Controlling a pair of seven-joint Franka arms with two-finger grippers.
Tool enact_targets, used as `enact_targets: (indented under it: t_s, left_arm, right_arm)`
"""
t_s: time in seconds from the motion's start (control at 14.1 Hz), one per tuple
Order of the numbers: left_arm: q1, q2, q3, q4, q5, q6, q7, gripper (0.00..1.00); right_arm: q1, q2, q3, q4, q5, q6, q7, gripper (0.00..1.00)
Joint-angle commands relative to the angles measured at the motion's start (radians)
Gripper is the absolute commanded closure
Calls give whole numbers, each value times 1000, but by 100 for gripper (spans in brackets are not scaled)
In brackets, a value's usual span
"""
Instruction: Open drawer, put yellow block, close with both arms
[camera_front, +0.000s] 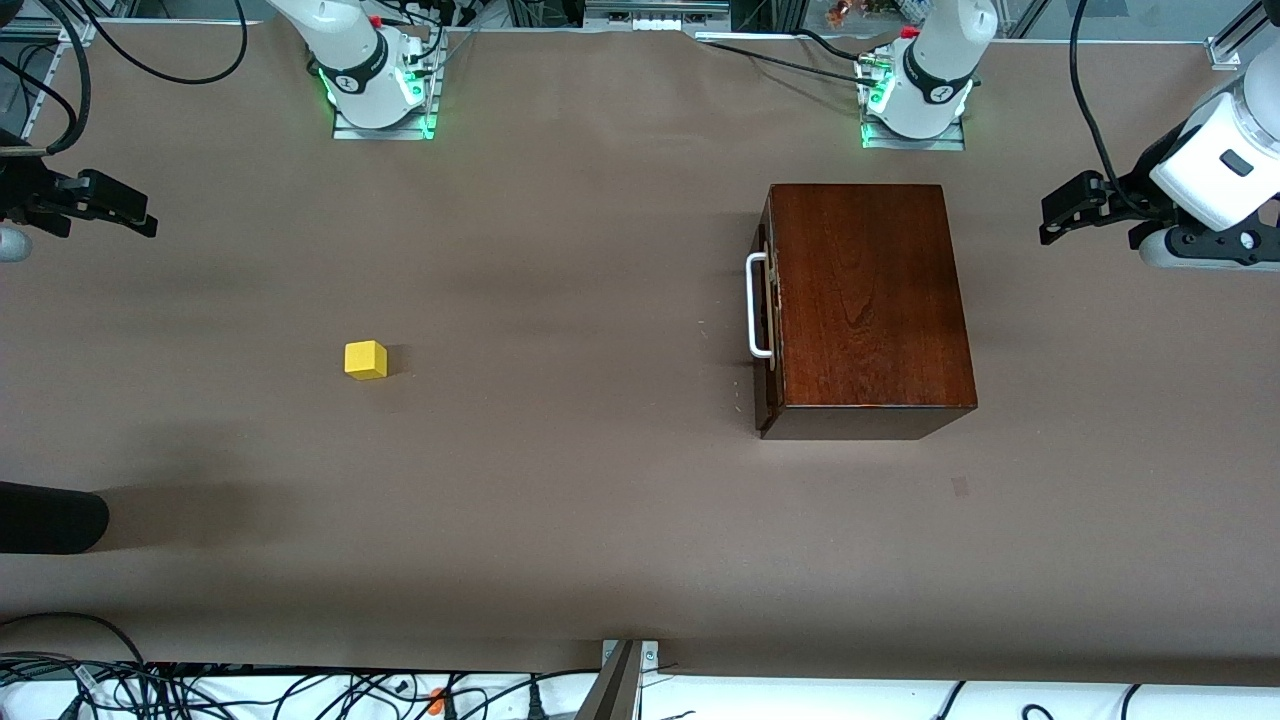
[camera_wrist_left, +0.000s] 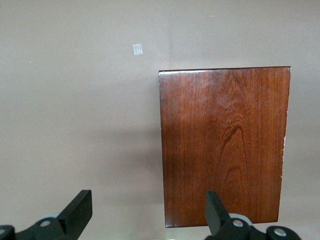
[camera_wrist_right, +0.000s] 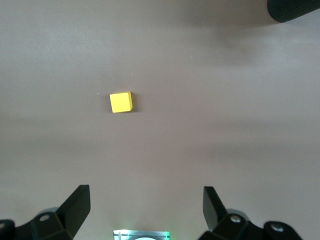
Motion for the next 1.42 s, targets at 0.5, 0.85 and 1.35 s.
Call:
enact_targets:
  t_s: [0.5,0.85,1.35]
  left_arm:
    - [1,-22,-1,11,16,-13,15,0]
    - [1,-23,2,14,15,-31,6,0]
    - [-3,-25,-17,16,-13,-25,-38,0]
  right_arm:
    - [-10,-14,7,-6,-2,-7,6,0]
    - [-10,-14,7,-6,-2,-8,7,0]
    - [-10,-14,7,-6,-2,-7,6,0]
